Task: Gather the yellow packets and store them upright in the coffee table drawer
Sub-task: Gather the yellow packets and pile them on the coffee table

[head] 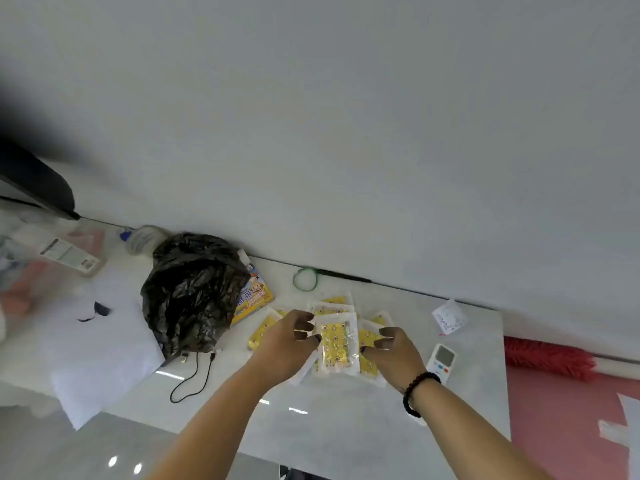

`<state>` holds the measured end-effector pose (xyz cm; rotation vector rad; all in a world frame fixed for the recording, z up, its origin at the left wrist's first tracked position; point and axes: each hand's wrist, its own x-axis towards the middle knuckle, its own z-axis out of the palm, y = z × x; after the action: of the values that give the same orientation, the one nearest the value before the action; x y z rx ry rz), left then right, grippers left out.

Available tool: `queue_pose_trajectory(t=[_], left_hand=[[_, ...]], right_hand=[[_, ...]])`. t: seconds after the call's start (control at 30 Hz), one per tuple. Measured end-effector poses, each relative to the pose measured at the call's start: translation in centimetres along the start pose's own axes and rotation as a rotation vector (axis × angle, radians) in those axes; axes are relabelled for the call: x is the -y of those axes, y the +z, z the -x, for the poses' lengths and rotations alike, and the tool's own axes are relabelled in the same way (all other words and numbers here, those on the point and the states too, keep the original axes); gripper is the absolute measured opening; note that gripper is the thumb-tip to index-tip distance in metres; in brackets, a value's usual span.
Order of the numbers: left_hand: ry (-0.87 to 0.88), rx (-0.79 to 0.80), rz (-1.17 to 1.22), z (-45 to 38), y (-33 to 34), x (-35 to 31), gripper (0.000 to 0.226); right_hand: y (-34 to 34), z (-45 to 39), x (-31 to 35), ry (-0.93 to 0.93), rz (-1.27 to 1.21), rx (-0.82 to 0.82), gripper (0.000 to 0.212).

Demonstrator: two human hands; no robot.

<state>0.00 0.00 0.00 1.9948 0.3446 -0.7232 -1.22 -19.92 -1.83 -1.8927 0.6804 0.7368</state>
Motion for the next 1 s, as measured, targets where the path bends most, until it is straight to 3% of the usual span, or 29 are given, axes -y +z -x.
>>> queue_pose_trajectory(t=[0.23,0.43,0.6,0.73,0.83,0.9,1.0], left_hand=[[-0.125,-0.145,0.149,-3.5,1.6,9.0,0.044],[-0.137,-0.375,0.018,-6.6,1.7,13.0,0.055],[-0.085,-0.38,-0.159,-9.9,1.3,13.9,0.061],[-0.174,-0.331,-0.416,-11.1,1.4,14.5,0.077],[-0.27,-0.359,-0.339,-11.5,1.2,15.3,0.086],[-0.332,-0.351,-0.244,-11.7,0.9,15.8,0.079],[-0.303,-0.344,-0.189,-11.2,0.9,16.1,0.05]], right_hand=[[3.4,-7.4,-3.3,0.058,0.011,-0.123,0.066],[8.2,-10.2,-5.3,-0.134,0.117,-0.414,0.088],[10.2,-10.5,-5.9,-0.151,0.416,-0.502,0.103],[10.6,-11.0,-6.1,-0.201,0.551,-0.448,0.096],[10.3,-11.3,-6.1,-0.18,0.435,-0.362,0.086],[9.9,-11.3,-6.2,-0.167,0.311,-0.31,0.071],[8.8,-10.8,-6.7,-0.189,0.195,-0.279,0.039]])
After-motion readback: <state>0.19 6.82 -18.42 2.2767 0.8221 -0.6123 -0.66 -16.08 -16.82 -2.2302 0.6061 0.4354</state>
